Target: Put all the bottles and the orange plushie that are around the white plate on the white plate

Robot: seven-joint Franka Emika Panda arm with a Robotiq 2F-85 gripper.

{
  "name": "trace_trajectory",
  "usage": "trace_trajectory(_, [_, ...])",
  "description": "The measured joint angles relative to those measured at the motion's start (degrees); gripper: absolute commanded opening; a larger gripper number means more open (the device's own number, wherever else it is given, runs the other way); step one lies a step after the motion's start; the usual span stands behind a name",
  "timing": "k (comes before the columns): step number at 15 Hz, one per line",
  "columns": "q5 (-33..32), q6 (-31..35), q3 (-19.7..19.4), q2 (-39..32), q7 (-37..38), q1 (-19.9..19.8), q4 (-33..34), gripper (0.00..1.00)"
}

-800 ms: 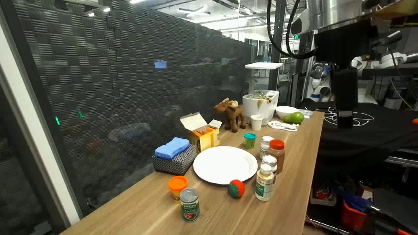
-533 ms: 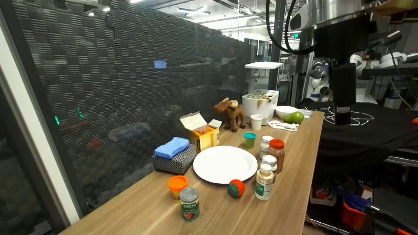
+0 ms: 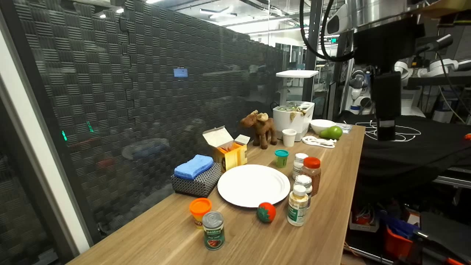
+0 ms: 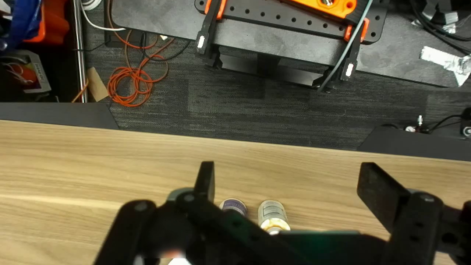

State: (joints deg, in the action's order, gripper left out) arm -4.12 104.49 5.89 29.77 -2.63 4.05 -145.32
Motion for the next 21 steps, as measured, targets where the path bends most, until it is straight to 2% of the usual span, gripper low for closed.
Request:
trace_trajectory(8, [-0.02,0.12,-0.06,-0.25,0.0,0.0,-0.08,1.0])
trace_trajectory(11, [-1.43,3.36,-0.66,-2.54,0.21,-0.51,1.29,1.0])
trace_trajectory(15, [-2.61,12.51,-2.85,-10.94,1.04,-2.82,6.94,1.0])
trace_trajectory(21, [-2.78,21.63,-6.54,-29.75,1.74,-5.66,18.23,1.0])
